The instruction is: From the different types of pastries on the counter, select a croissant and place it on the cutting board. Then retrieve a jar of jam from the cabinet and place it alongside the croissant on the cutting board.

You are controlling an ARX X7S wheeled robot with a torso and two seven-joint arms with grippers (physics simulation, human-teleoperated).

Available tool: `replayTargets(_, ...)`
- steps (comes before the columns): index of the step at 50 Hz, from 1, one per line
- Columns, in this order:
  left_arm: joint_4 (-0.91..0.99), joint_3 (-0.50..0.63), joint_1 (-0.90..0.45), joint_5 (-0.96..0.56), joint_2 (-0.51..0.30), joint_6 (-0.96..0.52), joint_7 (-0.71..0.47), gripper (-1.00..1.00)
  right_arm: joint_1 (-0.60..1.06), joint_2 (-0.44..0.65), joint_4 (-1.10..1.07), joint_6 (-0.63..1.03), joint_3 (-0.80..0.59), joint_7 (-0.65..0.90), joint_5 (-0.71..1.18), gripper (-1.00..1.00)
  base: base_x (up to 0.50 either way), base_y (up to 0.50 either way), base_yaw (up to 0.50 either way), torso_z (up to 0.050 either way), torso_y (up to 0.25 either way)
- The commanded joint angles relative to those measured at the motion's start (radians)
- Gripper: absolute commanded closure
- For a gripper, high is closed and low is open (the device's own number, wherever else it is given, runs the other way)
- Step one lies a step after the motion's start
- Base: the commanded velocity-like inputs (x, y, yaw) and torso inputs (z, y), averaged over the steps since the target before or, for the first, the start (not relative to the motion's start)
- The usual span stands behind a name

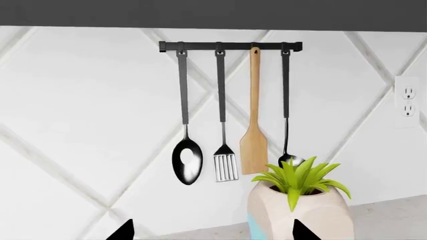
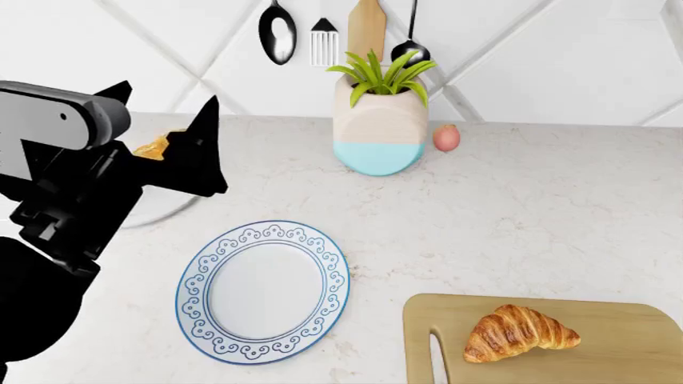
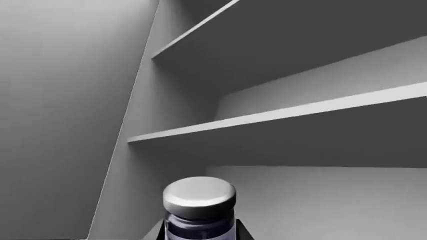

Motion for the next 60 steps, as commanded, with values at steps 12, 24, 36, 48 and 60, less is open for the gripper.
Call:
replayTargets(12,-0.013,0.005,0.006,0.016,0.0,0.012,0.012,-1.0,-0.143,0.079,-0.058,0.069,0.122,0.71,0.949,1.0,0.0,0.0,0.0,0.0,0.0)
replayTargets(24,-0.015,0.008,0.006,0.018,0.002,0.014,0.01,-1.0,-0.222,0.133,-0.029,0.06,0.037,0.944,1.327,1.0,0.0,0.0,0.0,0.0,0.001)
replayTargets(36,-0.017,0.007,0.016,0.024,0.001,0.024,0.014,-1.0,-0.294,0.165,-0.044,0.036,-0.033,1.054,1.537,1.0,0.0,0.0,0.0,0.0,0.0)
replayTargets(48,-0.021,0.01,0.02,0.023,0.009,0.029,0.014,-1.0,-0.39,0.183,-0.097,0.02,-0.122,1.124,1.691,1.0,0.0,0.0,0.0,0.0,0.001)
replayTargets(60,-0.016,0.009,0.014,0.013,0.007,0.023,0.004,-1.0,-0.502,0.235,-0.163,0.005,-0.168,1.147,1.745,1.0,0.0,0.0,0.0,0.0,0.0)
